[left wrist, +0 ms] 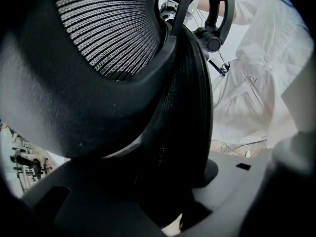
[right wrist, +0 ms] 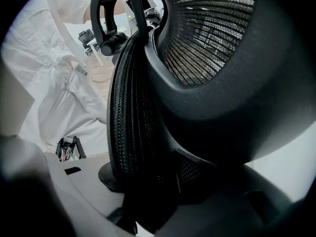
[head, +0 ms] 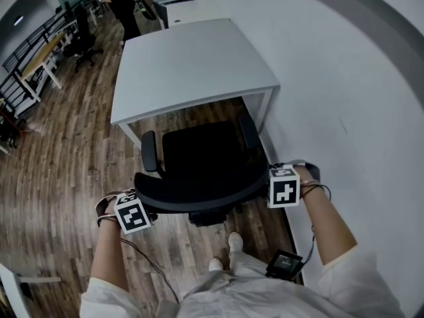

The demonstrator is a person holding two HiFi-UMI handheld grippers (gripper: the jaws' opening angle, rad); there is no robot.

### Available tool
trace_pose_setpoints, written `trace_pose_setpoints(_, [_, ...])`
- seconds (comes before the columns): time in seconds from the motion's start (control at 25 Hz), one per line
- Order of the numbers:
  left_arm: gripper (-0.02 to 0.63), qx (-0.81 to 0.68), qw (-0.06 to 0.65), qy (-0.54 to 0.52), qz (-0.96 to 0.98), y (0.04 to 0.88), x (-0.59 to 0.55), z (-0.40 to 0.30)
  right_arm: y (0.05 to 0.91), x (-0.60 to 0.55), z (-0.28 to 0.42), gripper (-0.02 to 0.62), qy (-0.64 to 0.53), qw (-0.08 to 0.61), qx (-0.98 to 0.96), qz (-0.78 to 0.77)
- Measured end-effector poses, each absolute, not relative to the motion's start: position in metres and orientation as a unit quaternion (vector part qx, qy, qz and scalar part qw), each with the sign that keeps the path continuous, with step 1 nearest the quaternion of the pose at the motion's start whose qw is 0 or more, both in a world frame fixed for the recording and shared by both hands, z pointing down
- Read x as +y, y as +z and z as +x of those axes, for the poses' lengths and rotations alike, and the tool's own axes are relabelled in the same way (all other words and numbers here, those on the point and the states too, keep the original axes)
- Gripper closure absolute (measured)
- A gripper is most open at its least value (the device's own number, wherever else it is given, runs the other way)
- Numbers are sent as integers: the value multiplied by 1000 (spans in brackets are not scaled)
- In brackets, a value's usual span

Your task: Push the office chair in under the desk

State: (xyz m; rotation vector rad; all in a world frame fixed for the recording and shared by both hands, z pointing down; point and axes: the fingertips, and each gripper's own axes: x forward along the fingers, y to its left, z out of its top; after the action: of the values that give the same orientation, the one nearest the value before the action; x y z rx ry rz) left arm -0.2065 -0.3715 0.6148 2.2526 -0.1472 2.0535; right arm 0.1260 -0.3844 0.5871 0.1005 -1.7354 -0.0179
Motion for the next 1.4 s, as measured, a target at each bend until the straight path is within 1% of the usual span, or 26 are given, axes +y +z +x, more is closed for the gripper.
trace_pose_setpoints(0.4, [391, -42, 33, 647, 761, 602, -400, -192, 587, -412, 120, 376, -7, 645, -763, 40])
trace_pose_setpoints(0.6, [391, -47, 45, 663, 745, 609, -407, -205, 586, -422, 119, 376, -8, 645, -764, 37])
trace_pose_setpoints(0.76, [390, -43, 43, 649, 759, 604, -413, -192, 589, -428, 121, 376, -6, 646, -763, 31])
trace_pose_setpoints(1.28, [390, -62, 46, 660, 747, 609, -435, -210, 586, -454, 114, 376, -15, 644, -764, 31])
trace_pose_setpoints(1.4, [391, -60, 44, 648, 758, 605, -442, -203, 590, -462, 115, 376, -12, 647, -762, 31])
